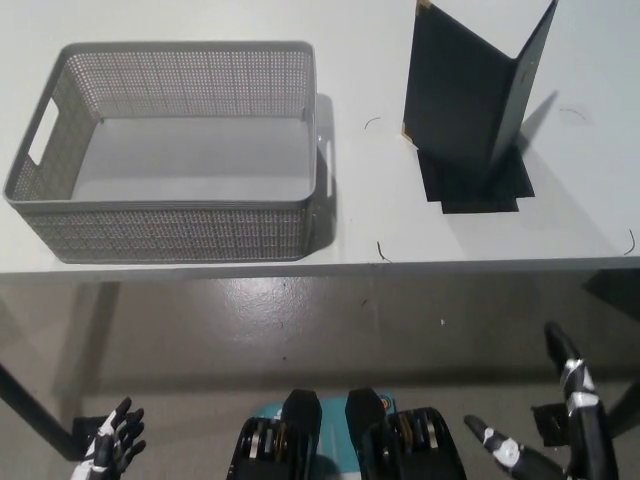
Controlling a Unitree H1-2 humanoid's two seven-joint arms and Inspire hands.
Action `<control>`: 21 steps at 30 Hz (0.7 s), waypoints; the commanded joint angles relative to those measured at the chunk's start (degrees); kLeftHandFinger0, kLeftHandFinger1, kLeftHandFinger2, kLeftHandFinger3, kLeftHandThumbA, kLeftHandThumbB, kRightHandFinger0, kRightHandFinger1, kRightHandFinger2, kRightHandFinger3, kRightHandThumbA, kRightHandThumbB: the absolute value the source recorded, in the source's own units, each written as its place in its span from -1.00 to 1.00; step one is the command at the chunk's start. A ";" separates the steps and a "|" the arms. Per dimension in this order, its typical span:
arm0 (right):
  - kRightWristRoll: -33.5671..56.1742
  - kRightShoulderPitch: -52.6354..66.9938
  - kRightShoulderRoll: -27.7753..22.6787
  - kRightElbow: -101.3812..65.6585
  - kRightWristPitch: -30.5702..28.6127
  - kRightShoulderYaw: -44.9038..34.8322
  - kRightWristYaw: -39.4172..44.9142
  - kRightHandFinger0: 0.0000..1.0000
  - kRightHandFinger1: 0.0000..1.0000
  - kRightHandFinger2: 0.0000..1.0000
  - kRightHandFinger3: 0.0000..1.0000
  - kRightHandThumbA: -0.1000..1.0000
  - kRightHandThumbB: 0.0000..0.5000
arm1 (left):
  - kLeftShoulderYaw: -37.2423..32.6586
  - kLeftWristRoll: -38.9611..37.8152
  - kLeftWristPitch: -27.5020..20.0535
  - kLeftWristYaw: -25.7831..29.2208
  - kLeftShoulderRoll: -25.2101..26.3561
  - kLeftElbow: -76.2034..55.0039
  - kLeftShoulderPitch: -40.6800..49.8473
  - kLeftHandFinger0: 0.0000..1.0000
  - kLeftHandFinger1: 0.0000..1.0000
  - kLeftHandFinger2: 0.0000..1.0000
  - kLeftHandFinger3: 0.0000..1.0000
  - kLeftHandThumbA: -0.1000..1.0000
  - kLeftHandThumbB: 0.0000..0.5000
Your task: A notebook is kept standing on the table on the right hand side and a container is kept on the left hand side and the robot uses its right hand to grab the notebook and places it in the container
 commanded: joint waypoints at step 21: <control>-2.39 -34.82 2.10 12.01 16.21 -9.70 -5.38 1.00 1.00 1.00 1.00 1.00 0.46 | 0.63 -1.10 -4.07 -1.39 1.94 -0.62 2.04 1.00 1.00 1.00 1.00 1.00 -0.45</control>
